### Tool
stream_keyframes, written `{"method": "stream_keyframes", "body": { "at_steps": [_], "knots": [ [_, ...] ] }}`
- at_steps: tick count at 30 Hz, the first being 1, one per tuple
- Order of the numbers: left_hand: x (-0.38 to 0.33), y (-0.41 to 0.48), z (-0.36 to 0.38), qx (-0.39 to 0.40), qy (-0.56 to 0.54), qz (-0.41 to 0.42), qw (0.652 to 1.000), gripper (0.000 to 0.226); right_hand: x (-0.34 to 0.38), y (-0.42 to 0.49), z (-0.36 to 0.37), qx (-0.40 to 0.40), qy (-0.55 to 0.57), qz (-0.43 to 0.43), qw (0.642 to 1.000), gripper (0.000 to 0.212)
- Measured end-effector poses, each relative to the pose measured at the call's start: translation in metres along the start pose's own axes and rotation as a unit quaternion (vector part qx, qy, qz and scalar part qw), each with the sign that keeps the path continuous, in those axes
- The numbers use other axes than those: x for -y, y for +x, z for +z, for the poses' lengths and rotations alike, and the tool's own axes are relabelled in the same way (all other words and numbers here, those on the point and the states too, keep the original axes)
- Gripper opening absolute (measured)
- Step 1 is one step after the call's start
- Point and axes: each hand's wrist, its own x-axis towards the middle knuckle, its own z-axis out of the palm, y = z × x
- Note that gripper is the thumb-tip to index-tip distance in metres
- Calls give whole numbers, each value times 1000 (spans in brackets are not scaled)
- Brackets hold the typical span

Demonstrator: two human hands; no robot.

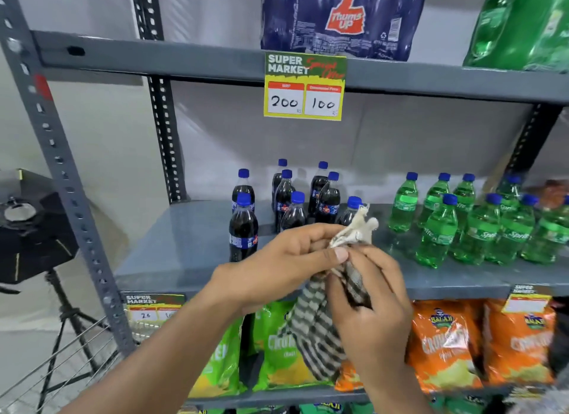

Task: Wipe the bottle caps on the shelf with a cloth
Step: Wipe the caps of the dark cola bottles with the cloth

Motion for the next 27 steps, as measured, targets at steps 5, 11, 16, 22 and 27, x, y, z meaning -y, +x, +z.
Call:
{"method": "stream_keyframes", "body": {
  "at_steps": [5,11,16,22,27],
  "knots": [
    [10,17,-31,-117,151,34,981,25,-11,1,17,-53,-26,20,998,26],
    [6,64,-83,-265,275,45,923,27,-30,0,34,-8,-11,7,1000,36],
    [15,95,-96,-195,230,-74,951,34,-43,9,61,33,-9,-27,999,36],
    [25,103,-94,-192,147,-96,966,26,-53,20,88,98,-35,0,995,37],
    [27,105,-93,-233,84,-95,964,30,-58,18,101,120,-7,55,991,29]
  ]
}}
